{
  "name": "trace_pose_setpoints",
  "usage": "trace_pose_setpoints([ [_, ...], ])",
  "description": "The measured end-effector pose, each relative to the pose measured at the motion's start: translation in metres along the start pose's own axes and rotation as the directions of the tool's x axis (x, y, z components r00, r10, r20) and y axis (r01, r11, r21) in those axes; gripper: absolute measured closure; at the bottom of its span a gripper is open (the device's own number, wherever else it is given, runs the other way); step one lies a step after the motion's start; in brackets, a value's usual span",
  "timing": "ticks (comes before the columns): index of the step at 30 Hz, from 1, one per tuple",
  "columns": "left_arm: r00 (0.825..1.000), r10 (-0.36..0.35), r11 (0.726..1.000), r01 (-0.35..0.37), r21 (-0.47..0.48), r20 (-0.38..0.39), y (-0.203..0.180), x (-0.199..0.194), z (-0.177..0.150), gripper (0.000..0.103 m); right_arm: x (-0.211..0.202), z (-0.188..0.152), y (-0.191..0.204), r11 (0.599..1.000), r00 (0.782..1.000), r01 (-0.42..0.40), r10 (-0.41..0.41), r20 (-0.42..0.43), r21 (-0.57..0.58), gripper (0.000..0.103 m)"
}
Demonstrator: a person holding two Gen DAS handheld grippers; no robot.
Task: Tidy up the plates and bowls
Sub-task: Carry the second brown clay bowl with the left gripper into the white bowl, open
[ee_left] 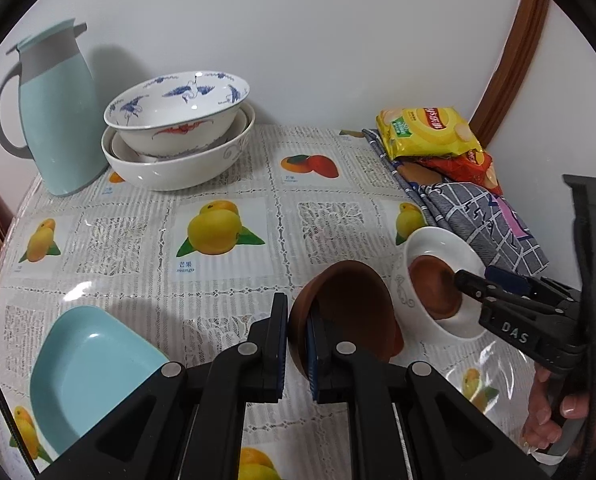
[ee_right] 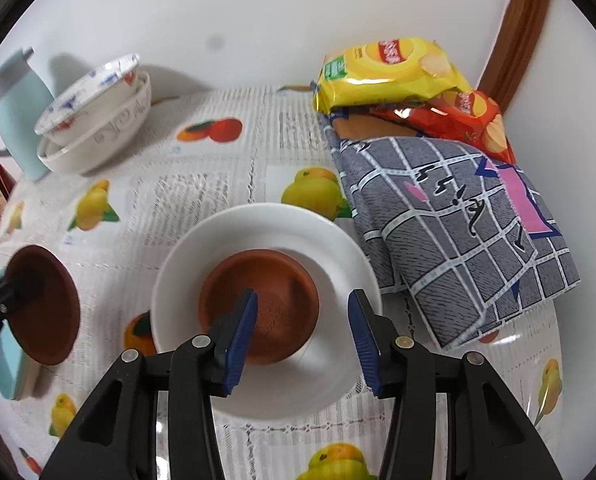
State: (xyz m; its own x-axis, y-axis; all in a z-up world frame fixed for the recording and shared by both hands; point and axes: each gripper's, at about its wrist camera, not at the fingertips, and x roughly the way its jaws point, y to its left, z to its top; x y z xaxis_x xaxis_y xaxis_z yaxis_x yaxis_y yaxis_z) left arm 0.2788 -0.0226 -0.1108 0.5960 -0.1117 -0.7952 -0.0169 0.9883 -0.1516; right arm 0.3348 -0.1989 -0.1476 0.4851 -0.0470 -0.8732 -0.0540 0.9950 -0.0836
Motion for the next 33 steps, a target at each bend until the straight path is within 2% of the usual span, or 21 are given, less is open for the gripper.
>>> trace_pose_setpoints([
  [6,1.000,0.001,1.000,-0.002,0.026,0.021,-0.021,-0.020,-0.001,0.094,-0.035,-0.010,-0.016,1.000,0.998,-0.019,0.017,0.064,0.025,0.056],
  [10,0.999,-0.006,0.999,0.005,0.041,0.037,-0.037,-0.033,-0.003,0.094,-0.056,-0.022,-0.032,0.999,0.995,-0.002,-0.003,0.102,0.048,0.050],
  [16,0.999,-0.025,0.998,0.023,0.060,0.037,-0.059,-0.040,-0.004,0.094,-0.073,-0.040,-0.053,0.998,0.993,-0.006,-0.002,0.116,0.066,0.050],
  [24,0.999,-0.037,0.997,0.036,0.067,0.016,-0.082,-0.023,0.001,0.094,-0.076,-0.055,-0.076,0.997,0.993,-0.005,-0.005,0.120,0.083,0.049],
  [33,0.998,-0.053,0.996,0.054,0.069,-0.017,-0.102,0.012,0.015,0.094,-0.068,-0.056,-0.095,0.994,0.993,-0.028,0.016,0.121,0.102,0.049],
])
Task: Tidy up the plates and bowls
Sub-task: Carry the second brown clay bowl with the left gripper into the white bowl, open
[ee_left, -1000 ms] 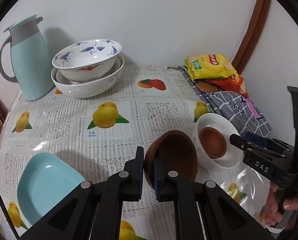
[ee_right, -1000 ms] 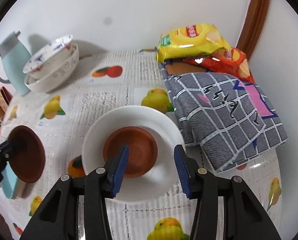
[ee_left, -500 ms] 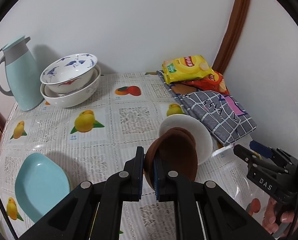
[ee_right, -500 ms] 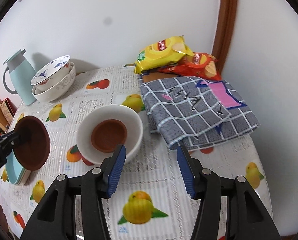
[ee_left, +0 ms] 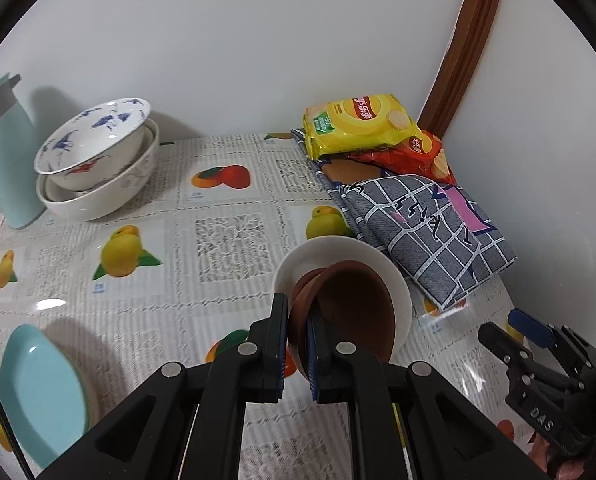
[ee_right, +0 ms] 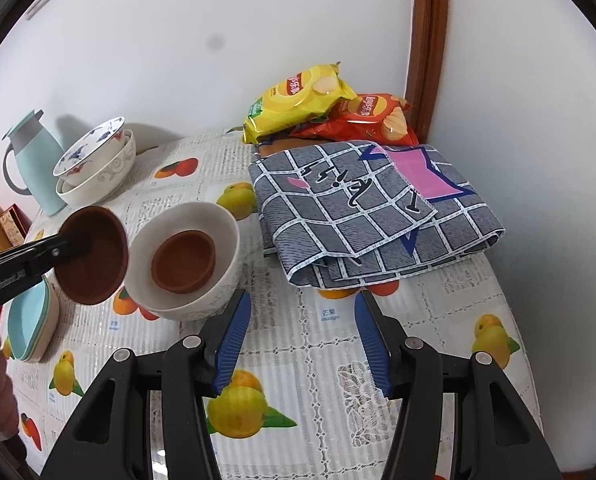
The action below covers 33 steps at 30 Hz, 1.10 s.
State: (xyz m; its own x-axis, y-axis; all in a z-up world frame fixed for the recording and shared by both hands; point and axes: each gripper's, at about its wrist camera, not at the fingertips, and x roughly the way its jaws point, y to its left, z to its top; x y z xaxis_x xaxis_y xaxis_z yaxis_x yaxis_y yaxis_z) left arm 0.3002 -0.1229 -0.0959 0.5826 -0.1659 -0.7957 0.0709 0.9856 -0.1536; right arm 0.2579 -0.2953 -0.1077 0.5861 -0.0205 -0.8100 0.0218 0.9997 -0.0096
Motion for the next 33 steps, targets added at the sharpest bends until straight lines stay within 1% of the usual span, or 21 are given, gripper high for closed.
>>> trace_pose_setpoints([
  [9,0.999,-0.016,1.000,0.015,-0.020,-0.045,-0.004,0.037,0.009,0.094,0.009,0.001,-0.008,1.000,1.000,-0.014,0.015,-0.015,0.003,0.049],
  [15,0.998,0.004,1.000,-0.004,-0.010,-0.057,-0.006,0.051,0.011,0.094,0.015,0.000,-0.009,1.000,1.000,-0.019,0.019,-0.025,0.006,0.049],
  [23,0.996,-0.010,1.000,0.009,-0.016,-0.085,-0.005,0.065,0.007,0.094,0.016,0.000,-0.007,1.000,1.000,-0.018,0.018,-0.025,-0.002,0.049],
  [33,0.995,-0.032,0.999,0.029,-0.031,-0.098,-0.006,0.074,0.006,0.094,0.016,-0.001,-0.007,1.000,1.000,-0.008,0.008,-0.029,-0.003,0.049],
])
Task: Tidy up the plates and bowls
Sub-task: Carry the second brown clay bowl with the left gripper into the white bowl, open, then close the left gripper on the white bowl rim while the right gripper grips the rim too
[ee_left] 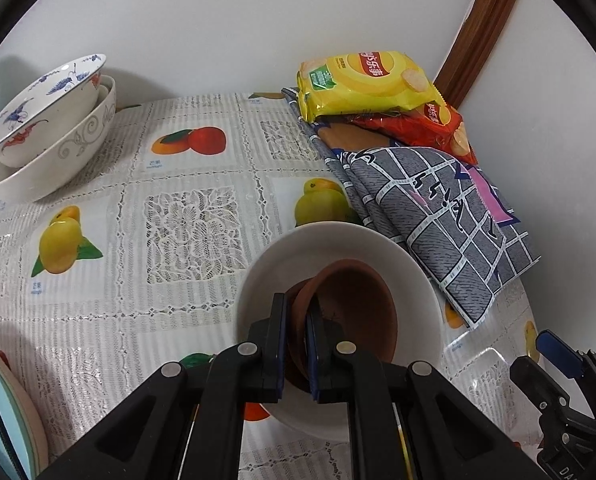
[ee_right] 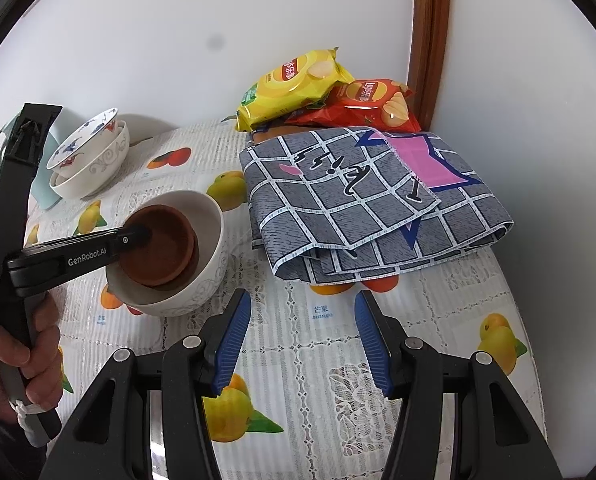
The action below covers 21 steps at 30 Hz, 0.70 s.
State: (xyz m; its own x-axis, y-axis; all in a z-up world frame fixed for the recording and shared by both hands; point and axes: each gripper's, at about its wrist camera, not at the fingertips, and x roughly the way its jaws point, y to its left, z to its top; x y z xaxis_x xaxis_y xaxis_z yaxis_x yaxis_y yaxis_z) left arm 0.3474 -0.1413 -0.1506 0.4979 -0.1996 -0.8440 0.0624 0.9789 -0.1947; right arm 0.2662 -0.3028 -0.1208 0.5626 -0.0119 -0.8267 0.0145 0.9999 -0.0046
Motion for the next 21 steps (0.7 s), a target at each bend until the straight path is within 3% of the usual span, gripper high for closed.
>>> trace_pose_setpoints([
  [10,1.000,-0.011,1.000,0.011,0.004,-0.015,0.003,0.002,-0.001,0.093,0.003,0.000,0.002,1.000,1.000,0.001,-0.001,-0.011,-0.003,0.049],
  [21,0.999,-0.022,0.999,0.024,0.036,-0.037,-0.006,-0.008,-0.003,0.074,0.006,0.000,0.007,1.000,1.000,-0.004,0.004,-0.018,-0.002,0.049],
])
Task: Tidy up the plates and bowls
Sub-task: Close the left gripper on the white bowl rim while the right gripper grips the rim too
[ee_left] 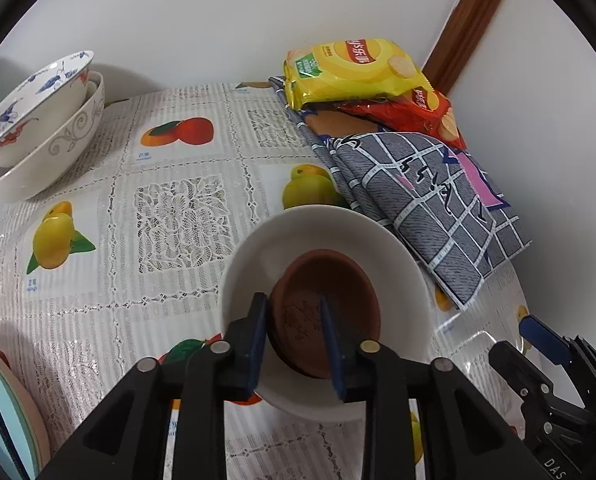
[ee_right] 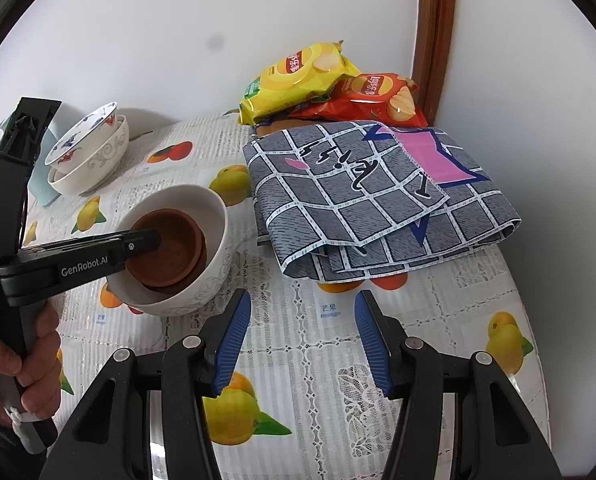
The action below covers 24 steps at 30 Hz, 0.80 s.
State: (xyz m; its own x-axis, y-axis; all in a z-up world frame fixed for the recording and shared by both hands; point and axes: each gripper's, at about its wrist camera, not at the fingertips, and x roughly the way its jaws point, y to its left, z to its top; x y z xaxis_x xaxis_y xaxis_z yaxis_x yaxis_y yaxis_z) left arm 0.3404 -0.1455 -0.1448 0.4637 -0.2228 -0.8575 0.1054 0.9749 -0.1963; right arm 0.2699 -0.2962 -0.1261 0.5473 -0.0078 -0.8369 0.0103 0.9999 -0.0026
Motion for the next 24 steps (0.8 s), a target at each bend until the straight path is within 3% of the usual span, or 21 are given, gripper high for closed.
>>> trace_pose_setpoints([
  [3,0.999,0.029,0.999,-0.030,0.013,0.027,-0.003,-0.010,-0.001,0.064,-0.002,0.000,0.001,1.000,1.000,-0.001,0.001,0.003,0.002,0.049],
  [14,0.996,0.069,0.998,-0.069,0.007,0.060,0.008,-0.037,-0.001,0.061,-0.013,0.005,0.012,1.000,0.999,-0.007,0.007,0.034,-0.007,0.045],
  [24,0.993,0.116,0.993,-0.115,-0.022,0.009,0.035,-0.027,-0.001,0.061,0.006,0.018,0.028,0.998,0.998,-0.054,0.054,0.016,0.013,0.045],
])
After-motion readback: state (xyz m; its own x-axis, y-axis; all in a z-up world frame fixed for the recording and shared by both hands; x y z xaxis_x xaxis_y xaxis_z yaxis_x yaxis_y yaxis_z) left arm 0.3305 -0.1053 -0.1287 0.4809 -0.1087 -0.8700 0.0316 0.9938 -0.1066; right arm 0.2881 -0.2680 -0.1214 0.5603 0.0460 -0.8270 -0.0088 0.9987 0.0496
